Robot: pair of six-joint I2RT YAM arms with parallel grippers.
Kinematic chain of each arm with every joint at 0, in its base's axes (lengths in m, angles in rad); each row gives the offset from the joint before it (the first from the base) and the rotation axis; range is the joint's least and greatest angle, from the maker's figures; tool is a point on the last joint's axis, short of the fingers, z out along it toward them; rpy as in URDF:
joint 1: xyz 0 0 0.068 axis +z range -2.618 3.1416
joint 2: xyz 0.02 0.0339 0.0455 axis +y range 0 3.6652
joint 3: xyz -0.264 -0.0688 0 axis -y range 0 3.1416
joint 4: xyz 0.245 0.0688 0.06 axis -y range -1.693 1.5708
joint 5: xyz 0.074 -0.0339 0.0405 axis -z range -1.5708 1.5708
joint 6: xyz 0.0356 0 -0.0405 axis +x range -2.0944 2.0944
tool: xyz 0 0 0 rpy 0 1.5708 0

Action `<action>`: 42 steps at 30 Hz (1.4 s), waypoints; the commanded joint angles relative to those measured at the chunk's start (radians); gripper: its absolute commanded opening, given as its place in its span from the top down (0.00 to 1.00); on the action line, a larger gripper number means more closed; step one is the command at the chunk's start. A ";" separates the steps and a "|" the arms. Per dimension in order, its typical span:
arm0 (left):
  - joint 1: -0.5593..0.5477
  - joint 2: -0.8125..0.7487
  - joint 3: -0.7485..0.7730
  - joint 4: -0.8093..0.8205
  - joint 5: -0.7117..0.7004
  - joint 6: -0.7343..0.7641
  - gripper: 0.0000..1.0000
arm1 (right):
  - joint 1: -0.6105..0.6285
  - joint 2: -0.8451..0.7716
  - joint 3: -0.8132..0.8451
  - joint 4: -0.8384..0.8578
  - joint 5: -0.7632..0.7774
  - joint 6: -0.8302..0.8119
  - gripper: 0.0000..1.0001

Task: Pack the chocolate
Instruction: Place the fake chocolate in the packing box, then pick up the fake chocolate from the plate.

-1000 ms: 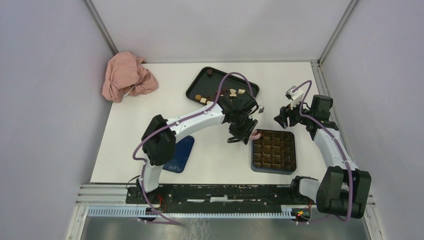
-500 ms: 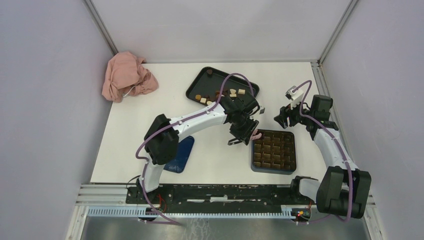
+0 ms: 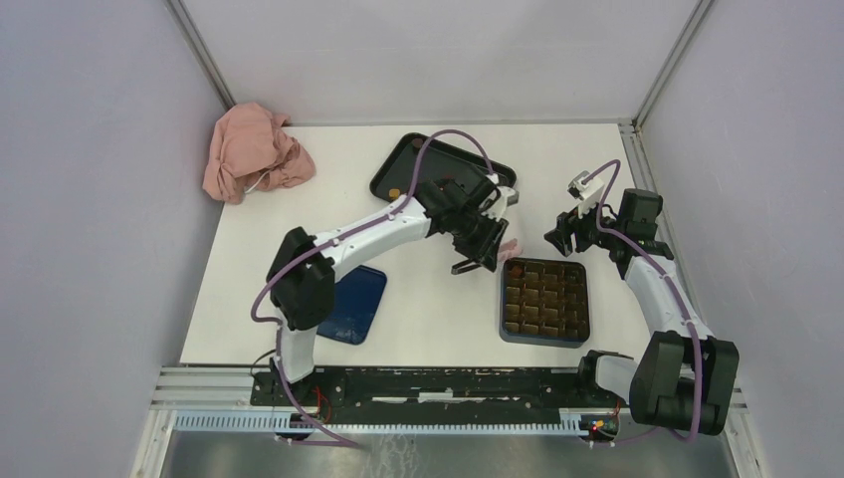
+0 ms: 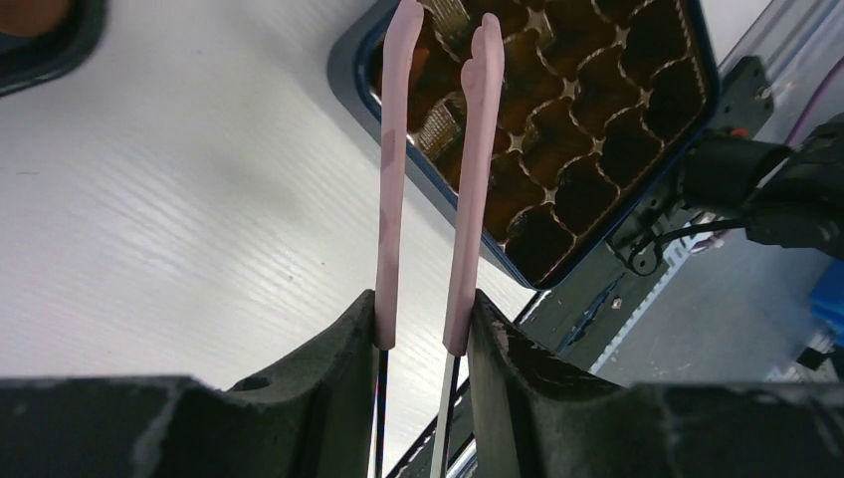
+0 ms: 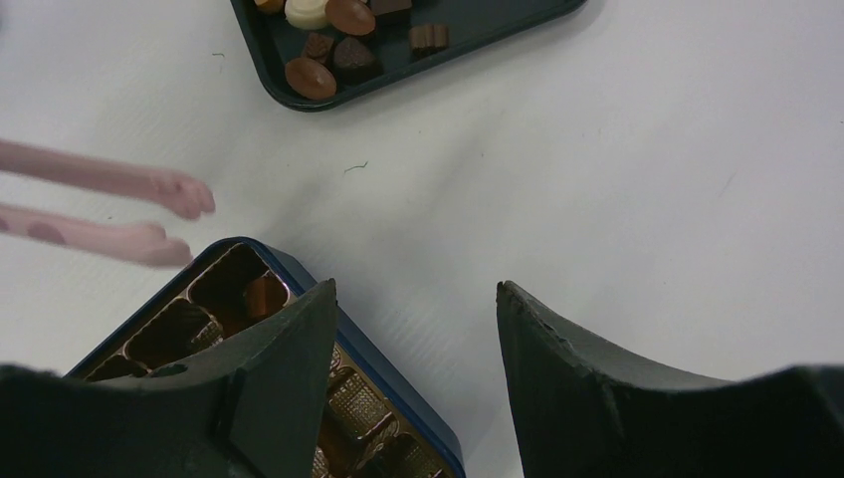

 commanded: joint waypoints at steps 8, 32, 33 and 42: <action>0.298 -0.094 -0.039 0.024 0.013 0.047 0.58 | -0.004 -0.028 -0.003 0.015 -0.043 -0.011 0.34; 0.410 0.109 0.094 -0.038 -0.230 0.600 0.57 | -0.003 -0.017 -0.004 0.015 -0.061 -0.010 0.34; 0.406 0.105 0.077 -0.017 -0.238 0.622 0.57 | -0.004 -0.016 -0.004 0.015 -0.063 -0.010 0.35; 0.378 0.069 0.019 0.077 -0.211 0.779 0.56 | -0.004 -0.009 -0.004 0.014 -0.064 -0.011 0.34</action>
